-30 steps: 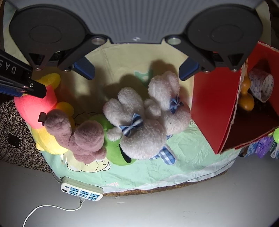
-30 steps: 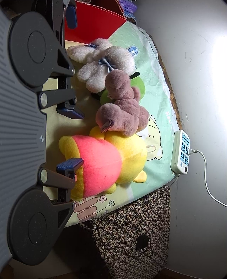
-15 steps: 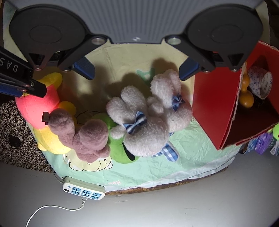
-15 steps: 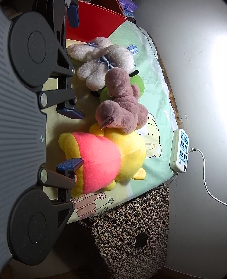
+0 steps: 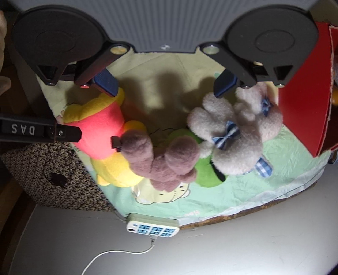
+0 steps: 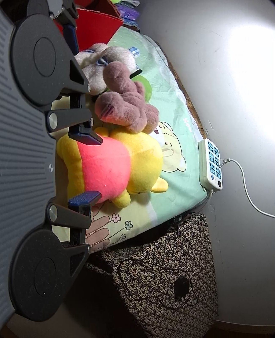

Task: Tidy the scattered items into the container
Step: 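Move the right gripper toward the pinkish-brown teddy bear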

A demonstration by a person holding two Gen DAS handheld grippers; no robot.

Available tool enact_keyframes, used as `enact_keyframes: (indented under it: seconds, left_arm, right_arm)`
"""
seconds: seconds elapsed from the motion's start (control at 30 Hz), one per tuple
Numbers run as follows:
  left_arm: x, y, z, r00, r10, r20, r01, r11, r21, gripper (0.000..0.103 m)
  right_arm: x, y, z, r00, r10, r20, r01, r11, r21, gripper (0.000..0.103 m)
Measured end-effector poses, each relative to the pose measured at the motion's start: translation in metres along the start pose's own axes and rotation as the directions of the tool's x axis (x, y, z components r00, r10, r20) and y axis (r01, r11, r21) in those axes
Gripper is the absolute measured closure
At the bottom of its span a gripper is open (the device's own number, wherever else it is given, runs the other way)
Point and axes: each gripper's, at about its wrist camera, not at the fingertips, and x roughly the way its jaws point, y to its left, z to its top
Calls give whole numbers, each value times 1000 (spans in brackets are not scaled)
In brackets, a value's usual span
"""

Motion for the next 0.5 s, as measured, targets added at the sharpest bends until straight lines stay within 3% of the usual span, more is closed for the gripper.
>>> enact_keyframes:
  seconds: [0.13, 0.2, 0.37, 0.5]
  left_arm:
    - [5, -15, 4, 999, -34, 18, 33, 997, 65, 7]
    - [6, -14, 8, 999, -34, 20, 33, 997, 66, 10]
    - [-15, 14, 23, 994, -39, 101, 40, 999, -14, 7]
    - [-16, 32, 40, 990, 13, 144, -5, 998, -59, 3]
  right_arm:
    - [4, -10, 11, 1000, -3, 4, 3, 1000, 26, 51]
    - [4, -9, 15, 999, 35, 9, -36, 999, 16, 51]
    - [9, 7, 26, 987, 158, 14, -158, 987, -38, 51]
    - [26, 17, 34, 968, 250, -5, -250, 968, 3, 51]
